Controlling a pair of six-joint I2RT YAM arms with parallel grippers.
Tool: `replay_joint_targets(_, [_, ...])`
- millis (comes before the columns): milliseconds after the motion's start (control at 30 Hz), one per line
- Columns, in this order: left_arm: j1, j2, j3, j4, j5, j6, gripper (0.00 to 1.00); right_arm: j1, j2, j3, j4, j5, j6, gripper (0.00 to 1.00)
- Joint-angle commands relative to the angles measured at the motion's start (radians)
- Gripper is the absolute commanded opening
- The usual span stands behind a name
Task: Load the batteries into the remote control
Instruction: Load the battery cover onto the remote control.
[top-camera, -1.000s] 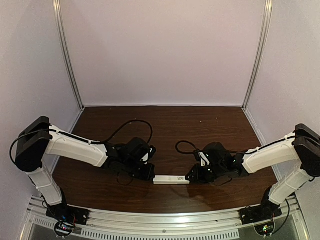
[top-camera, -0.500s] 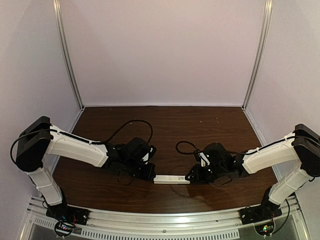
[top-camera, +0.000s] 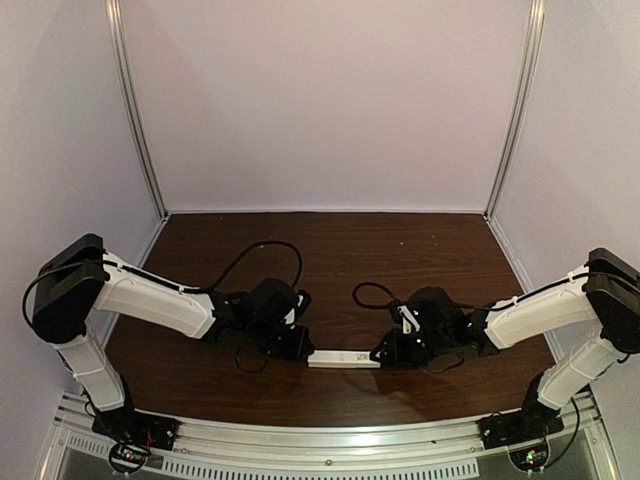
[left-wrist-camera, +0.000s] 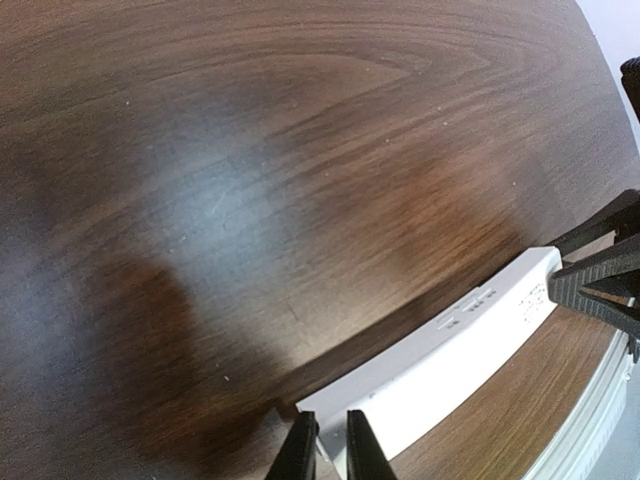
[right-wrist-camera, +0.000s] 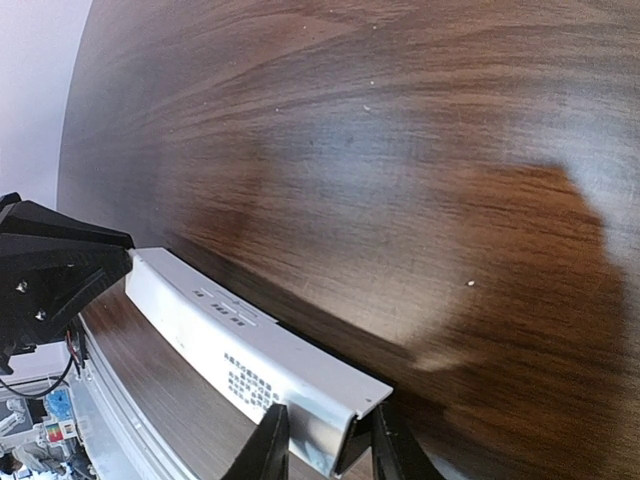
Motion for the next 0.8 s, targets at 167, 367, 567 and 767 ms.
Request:
replay_joint_targets(167, [-0.114,0.130,-0.053,0.137,0.216,-0.025,0.08,0.074,0.088,-0.018,0.071,-0.074,-0.014,0.26])
replay_joint_targets(367, [-0.112,0.077,-0.064,0.095,0.144,-0.041,0.19,0.074,0.091,-0.022,0.051,-0.054,-0.019,0.25])
replay_joint_targets(567, [-0.105,-0.005,-0.074,0.082,0.086,-0.042,0.34,0.074,0.095,-0.026,0.045,-0.047,-0.023,0.25])
replay_joint_targets(767, [-0.092,-0.054,-0.086,0.059,0.058,-0.041,0.41,0.074,0.083,-0.021,0.032,-0.049,-0.029,0.28])
